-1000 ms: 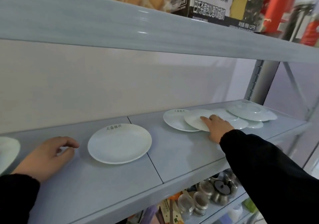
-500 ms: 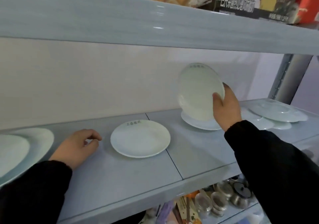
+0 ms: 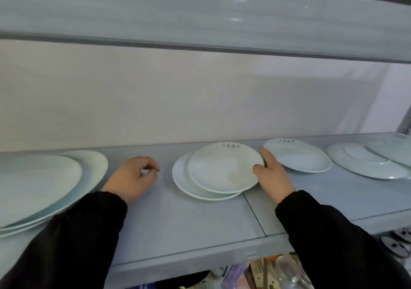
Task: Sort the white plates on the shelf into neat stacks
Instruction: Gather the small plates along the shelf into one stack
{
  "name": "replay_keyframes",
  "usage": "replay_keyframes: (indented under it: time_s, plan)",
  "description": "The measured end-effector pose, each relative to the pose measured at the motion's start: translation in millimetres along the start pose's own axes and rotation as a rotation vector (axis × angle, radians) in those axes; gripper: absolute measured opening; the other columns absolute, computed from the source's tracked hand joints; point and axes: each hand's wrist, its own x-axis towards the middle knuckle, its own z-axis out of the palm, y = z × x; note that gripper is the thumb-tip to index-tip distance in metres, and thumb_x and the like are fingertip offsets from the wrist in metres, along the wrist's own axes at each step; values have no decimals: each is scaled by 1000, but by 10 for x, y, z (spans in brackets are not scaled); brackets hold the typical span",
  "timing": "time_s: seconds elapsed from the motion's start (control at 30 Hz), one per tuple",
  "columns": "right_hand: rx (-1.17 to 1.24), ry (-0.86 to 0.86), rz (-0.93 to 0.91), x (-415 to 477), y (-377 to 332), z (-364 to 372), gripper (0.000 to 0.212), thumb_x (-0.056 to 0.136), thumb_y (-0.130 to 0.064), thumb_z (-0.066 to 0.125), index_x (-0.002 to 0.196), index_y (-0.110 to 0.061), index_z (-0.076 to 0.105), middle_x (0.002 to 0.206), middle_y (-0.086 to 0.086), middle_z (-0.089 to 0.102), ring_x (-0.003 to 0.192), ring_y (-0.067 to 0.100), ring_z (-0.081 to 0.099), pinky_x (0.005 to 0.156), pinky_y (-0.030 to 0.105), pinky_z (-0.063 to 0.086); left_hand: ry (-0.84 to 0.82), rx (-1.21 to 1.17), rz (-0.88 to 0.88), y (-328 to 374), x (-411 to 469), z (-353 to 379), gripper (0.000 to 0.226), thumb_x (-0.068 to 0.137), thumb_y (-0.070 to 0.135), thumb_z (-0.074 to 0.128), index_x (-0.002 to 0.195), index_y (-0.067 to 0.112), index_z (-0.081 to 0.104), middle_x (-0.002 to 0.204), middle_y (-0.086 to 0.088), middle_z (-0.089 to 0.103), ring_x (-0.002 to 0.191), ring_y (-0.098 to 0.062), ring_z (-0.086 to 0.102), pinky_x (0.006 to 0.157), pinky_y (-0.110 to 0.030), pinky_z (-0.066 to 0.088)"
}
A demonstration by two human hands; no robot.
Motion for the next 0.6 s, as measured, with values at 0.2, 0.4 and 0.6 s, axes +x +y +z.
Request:
replay_keyframes:
  time_s: [0.2,0.4,0.6]
  plan:
    - [-114,-16,-67,21,48,11,50,86,-4,48,131,-24,55,125,-7,59,115,13,53,94,27,39,14,-6,-10,0,-14,-15,21,86,16,59,85,37,62,97,13,62,80,-2,59,70,-15,40]
    - [-120,-15,-73,19,65,5,50,79,-14,49,125,-30,60,121,-8,64,112,11,58,95,32,46,40,-31,-20,27,-27,-11,22,86,13,59,85,34,63,96,11,63,79,-2,59,71,-14,40]
    - [-124,-35,-163,17,59,-2,41,73,-32,46,109,-29,65,106,-10,64,99,8,59,81,27,44,58,-41,-32,40,-38,-3,18,88,14,58,93,30,64,98,13,63,82,-4,59,70,-13,40]
